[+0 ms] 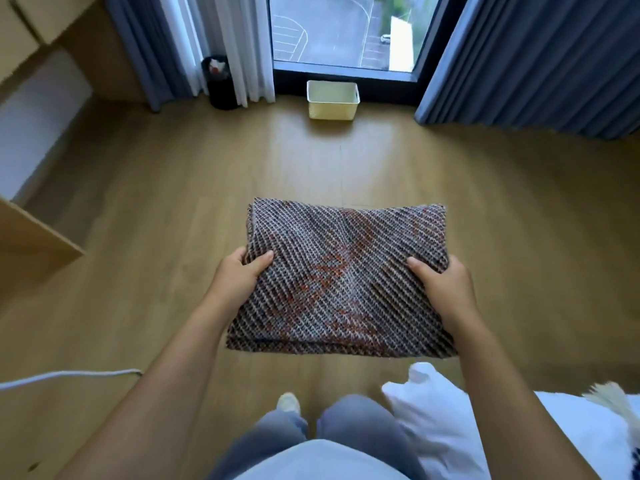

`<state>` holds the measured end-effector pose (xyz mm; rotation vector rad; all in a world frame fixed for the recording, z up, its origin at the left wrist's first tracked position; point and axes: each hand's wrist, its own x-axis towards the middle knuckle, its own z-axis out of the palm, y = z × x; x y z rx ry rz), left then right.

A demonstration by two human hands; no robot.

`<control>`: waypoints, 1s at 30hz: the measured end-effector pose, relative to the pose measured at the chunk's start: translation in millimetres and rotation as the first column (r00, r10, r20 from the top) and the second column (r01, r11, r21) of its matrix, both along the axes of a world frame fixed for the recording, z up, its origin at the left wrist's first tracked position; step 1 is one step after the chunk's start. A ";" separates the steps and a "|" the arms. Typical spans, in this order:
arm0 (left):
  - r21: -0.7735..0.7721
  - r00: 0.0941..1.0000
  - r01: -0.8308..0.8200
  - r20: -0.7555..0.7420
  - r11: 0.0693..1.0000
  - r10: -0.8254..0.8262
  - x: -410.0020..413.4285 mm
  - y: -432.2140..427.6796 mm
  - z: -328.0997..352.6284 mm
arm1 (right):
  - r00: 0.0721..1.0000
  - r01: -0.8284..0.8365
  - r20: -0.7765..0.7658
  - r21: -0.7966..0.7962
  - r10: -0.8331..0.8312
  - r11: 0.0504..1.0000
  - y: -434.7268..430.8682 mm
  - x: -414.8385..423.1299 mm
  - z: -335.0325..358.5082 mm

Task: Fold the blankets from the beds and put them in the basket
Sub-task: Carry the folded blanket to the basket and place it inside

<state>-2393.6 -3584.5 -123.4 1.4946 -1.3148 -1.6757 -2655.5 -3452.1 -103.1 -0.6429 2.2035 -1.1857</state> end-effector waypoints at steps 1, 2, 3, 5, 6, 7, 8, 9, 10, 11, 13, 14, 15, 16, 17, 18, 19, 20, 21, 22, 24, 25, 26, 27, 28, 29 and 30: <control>-0.020 1.000 0.018 0.012 1.000 -0.018 -13.3 -22.7 1.8 | 1.000 0.015 -0.002 0.000 -0.015 1.000 -20.4 -11.1 2.2; -0.039 0.999 0.039 0.025 0.998 -0.038 -26.8 -44.8 3.0 | 1.000 0.028 -0.002 -0.002 -0.028 1.000 -40.6 -22.4 3.7; -0.051 0.998 0.056 0.033 0.997 -0.055 -40.8 -67.3 3.5 | 0.999 0.037 -0.006 -0.005 -0.037 0.999 -61.2 -34.7 4.3; -0.060 0.997 0.072 0.036 0.996 -0.070 -69.2 -111.9 1.6 | 0.999 0.045 -0.021 -0.013 -0.045 0.999 -103.8 -61.3 3.7; -0.059 0.996 0.078 0.035 0.995 -0.076 -83.8 -134.1 -0.7 | 0.998 0.050 -0.027 -0.018 -0.050 0.999 -125.9 -75.4 2.6; -0.058 0.996 0.083 0.031 0.995 -0.081 -99.3 -156.5 -2.9 | 0.998 0.052 -0.031 -0.022 -0.053 0.998 -148.5 -91.0 1.1; -0.058 0.996 0.082 0.025 0.995 -0.080 -115.5 -178.7 -5.0 | 0.998 0.052 -0.031 -0.025 -0.053 0.998 -171.1 -107.3 -0.7; -0.061 0.997 0.073 0.022 0.995 -0.072 -131.8 -200.4 -6.1 | 0.998 0.050 -0.026 -0.028 -0.050 0.998 -194.4 -123.9 -2.0; -0.067 0.998 0.059 0.026 0.996 -0.058 -148.7 -222.2 -6.6 | 0.999 0.044 -0.017 -0.030 -0.045 0.999 -218.4 -140.9 -2.7; -0.071 0.999 0.041 0.036 0.997 -0.038 -165.0 -243.3 -6.4 | 0.999 0.034 -0.009 -0.029 -0.034 0.999 -242.2 -157.9 -2.9; -0.077 0.997 0.017 0.073 0.997 -0.011 -193.9 -284.8 -4.3 | 1.000 0.009 0.000 -0.022 -0.009 1.000 -290.2 -189.9 -1.8; -0.081 0.996 0.008 0.088 0.997 -0.001 -207.1 -306.2 -3.5 | 1.000 -0.005 0.000 -0.022 0.005 1.000 -315.1 -205.1 -0.6; -0.080 0.996 -0.005 0.093 0.997 0.012 -220.1 -328.1 -2.7 | 1.000 -0.018 -0.005 -0.024 0.017 1.000 -340.7 -220.3 0.8; -0.075 0.995 -0.018 0.093 0.997 0.025 -232.7 -349.9 -2.6 | 1.000 -0.028 -0.012 -0.026 0.028 0.999 -365.7 -234.8 1.6; -0.071 0.995 -0.029 0.098 0.997 0.036 -244.8 -371.2 -2.2 | 0.999 -0.038 -0.021 -0.024 0.038 0.999 -390.6 -248.2 2.7; -0.071 0.993 -0.037 0.108 0.997 0.045 -256.5 -392.6 -1.9 | 0.998 -0.051 -0.027 -0.020 0.051 0.998 -415.1 -260.2 3.5; -0.076 0.991 -0.046 0.119 0.996 0.055 -267.9 -414.6 -2.1 | 0.998 -0.065 -0.026 -0.019 0.064 0.998 -439.7 -271.8 3.7; -0.083 0.990 -0.055 0.125 0.995 0.065 -279.4 -438.3 -2.8 | 0.997 -0.076 -0.023 -0.019 0.076 0.997 -464.5 -283.3 3.3; -0.089 0.990 -0.059 0.124 0.994 0.069 -291.1 -463.0 -4.8 | 0.996 -0.084 -0.021 -0.018 0.084 0.996 -489.4 -295.3 2.0; -0.095 0.990 -0.054 0.124 0.994 0.066 -302.8 -488.5 -7.9 | 0.996 -0.086 -0.017 -0.018 0.085 0.996 -514.4 -307.4 -0.3; -0.106 0.988 -0.034 0.145 0.994 0.049 -327.3 -542.0 -13.7 | 0.997 -0.082 0.002 -0.020 0.082 0.996 -564.6 -330.3 -5.2; -0.107 0.988 -0.027 0.150 0.994 0.043 -339.9 -570.2 -16.7 | 0.997 -0.077 0.014 -0.024 0.077 0.997 -589.6 -341.3 -7.4; -0.107 0.988 -0.022 0.150 0.994 0.038 -352.8 -598.7 -18.9 | 0.998 -0.064 0.022 -0.023 0.065 0.998 -615.0 -352.0 -8.7; -0.103 0.988 -0.011 0.151 0.995 0.026 -365.1 -626.6 -20.4 | 0.999 -0.047 0.026 -0.014 0.047 0.999 -639.7 -362.4 -10.0; -0.091 0.988 0.002 0.157 0.996 0.012 -376.7 -653.1 -20.9 | 0.999 -0.023 0.027 0.001 0.023 1.000 -662.6 -371.7 -10.3; -0.079 0.987 0.011 0.160 0.997 0.001 -388.0 -678.7 -21.0 | 1.000 -0.005 0.031 0.008 0.005 1.000 -684.3 -380.9 -9.7; -0.068 0.987 0.021 0.158 0.997 -0.010 -399.4 -705.0 -20.8 | 0.999 0.007 0.039 0.006 -0.007 1.000 -706.7 -391.2 -9.1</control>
